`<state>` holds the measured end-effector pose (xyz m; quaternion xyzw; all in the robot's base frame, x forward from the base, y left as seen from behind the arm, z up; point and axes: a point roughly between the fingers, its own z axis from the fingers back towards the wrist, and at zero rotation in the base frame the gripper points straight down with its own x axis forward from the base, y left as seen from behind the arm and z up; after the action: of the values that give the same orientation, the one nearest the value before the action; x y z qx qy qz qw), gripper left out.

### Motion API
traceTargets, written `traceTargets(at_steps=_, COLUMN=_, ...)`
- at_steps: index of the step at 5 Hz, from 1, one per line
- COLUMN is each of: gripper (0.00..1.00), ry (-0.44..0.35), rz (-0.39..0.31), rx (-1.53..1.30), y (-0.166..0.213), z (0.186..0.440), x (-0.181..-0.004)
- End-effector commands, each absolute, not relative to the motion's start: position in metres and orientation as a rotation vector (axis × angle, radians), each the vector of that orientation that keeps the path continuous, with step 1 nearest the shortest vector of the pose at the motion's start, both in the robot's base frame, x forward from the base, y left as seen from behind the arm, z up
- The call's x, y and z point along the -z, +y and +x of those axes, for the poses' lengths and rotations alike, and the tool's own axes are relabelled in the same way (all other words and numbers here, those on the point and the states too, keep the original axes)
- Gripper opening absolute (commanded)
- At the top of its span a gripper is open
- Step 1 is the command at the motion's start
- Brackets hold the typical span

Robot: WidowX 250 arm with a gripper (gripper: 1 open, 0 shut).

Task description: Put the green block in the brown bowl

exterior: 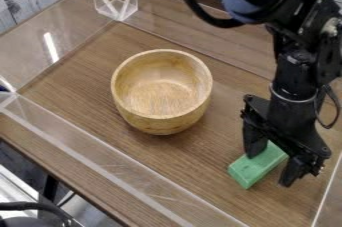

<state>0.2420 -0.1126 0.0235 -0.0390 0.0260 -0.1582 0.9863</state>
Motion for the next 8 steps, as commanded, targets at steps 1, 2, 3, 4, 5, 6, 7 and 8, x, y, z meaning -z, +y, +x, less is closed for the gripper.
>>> traceTargets(at_steps=1, gripper=1.00, ry=0.154, rz=-0.060, rx=0.322, y=-0.098, z=0.231, x=0.014)
traceTargets(at_steps=2, gripper=1.00, ry=0.173, rz=-0.061, rx=0.325, y=-0.096, z=0.228, x=0.017)
traceTargets(at_steps=3, gripper=1.00, ry=0.191, rz=-0.062, rx=0.327, y=-0.094, z=0.226, x=0.019)
traceTargets(at_steps=4, gripper=1.00, ry=0.210, rz=-0.063, rx=0.330, y=-0.092, z=0.224, x=0.021)
traceTargets(at_steps=5, gripper=1.00, ry=0.229, rz=-0.064, rx=0.332, y=-0.091, z=0.221, x=0.023)
traceTargets(at_steps=6, gripper=0.00, ry=0.240, rz=-0.064, rx=0.325, y=-0.089, z=0.222, x=0.024)
traceTargets(at_steps=7, gripper=0.00, ry=0.241, rz=-0.064, rx=0.321, y=-0.089, z=0.223, x=0.025)
traceTargets(at_steps=8, gripper=0.00, ry=0.224, rz=-0.066, rx=0.320, y=-0.086, z=0.223, x=0.013)
